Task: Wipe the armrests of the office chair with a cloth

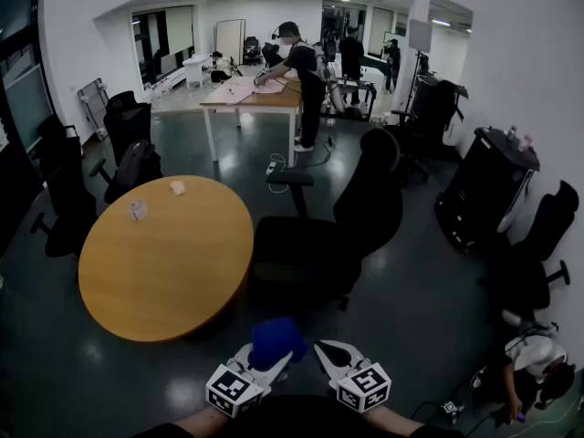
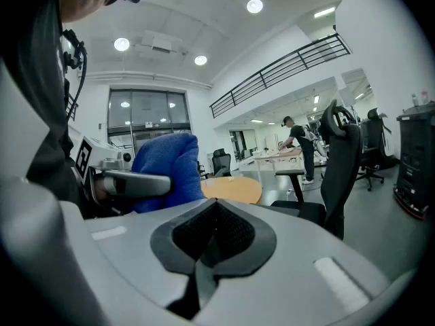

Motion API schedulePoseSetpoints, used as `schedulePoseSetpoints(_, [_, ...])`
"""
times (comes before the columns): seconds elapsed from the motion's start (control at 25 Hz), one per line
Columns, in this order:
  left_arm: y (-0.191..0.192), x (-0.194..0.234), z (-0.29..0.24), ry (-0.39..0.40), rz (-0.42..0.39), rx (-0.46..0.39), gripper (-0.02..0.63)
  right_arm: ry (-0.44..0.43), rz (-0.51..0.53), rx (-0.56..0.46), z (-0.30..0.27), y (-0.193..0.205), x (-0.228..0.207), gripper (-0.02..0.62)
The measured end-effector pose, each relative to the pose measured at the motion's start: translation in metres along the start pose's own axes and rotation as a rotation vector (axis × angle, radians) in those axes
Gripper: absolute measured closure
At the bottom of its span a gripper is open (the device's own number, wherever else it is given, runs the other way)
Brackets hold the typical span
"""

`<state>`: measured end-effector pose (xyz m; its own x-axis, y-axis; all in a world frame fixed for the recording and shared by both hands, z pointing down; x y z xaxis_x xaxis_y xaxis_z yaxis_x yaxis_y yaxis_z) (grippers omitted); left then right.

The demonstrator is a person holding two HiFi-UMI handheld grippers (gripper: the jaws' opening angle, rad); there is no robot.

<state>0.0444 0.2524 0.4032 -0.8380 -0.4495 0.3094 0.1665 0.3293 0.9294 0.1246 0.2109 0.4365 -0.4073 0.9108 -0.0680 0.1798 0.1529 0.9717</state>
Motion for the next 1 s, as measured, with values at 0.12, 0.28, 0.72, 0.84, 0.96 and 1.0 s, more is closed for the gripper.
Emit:
schedulePoseSetpoints(0.12, [0.001,-0.002,-0.002,-0.002,-0.002,0.000,0.500,-0.002,-0.001,0.000,0.002,0.001,-0.001,0.591])
schedulePoseSetpoints(0.28, [0.000,-0.004,-0.006,-0.005,0.000,0.002,0.500,-0.002,-0.002,0.001,0.005,0.000,-0.006,0.592])
schedulePoseSetpoints(0.72, [0.008,-0.008,-0.020,-0.028,0.013,0.018,0.500,-0.014,-0.057,-0.005,0.009,0.013,-0.022,0.591])
schedulePoseSetpoints(0.84, [0.011,-0.011,-0.029,-0.036,0.018,0.028,0.500,-0.023,-0.071,-0.005,0.011,0.017,-0.031,0.591])
schedulePoseSetpoints(0.96, [0.012,-0.012,-0.039,-0.047,0.023,0.037,0.500,-0.033,-0.089,-0.006,0.013,0.021,-0.042,0.591])
schedulePoseSetpoints(1.0, [0.013,-0.013,-0.042,-0.051,0.024,0.040,0.500,-0.038,-0.094,-0.007,0.013,0.022,-0.044,0.591])
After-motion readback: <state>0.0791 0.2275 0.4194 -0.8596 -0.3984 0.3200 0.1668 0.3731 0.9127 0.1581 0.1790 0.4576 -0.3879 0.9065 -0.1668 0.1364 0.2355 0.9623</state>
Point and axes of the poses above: the fingertips, and each gripper's own axes: z backward along the fingers, x to its left, y out of its underside, the point moved 2 cm from there along z, backward along the fingers, and after that the axes turned 10 degrees about z, right-handed, at the moved point
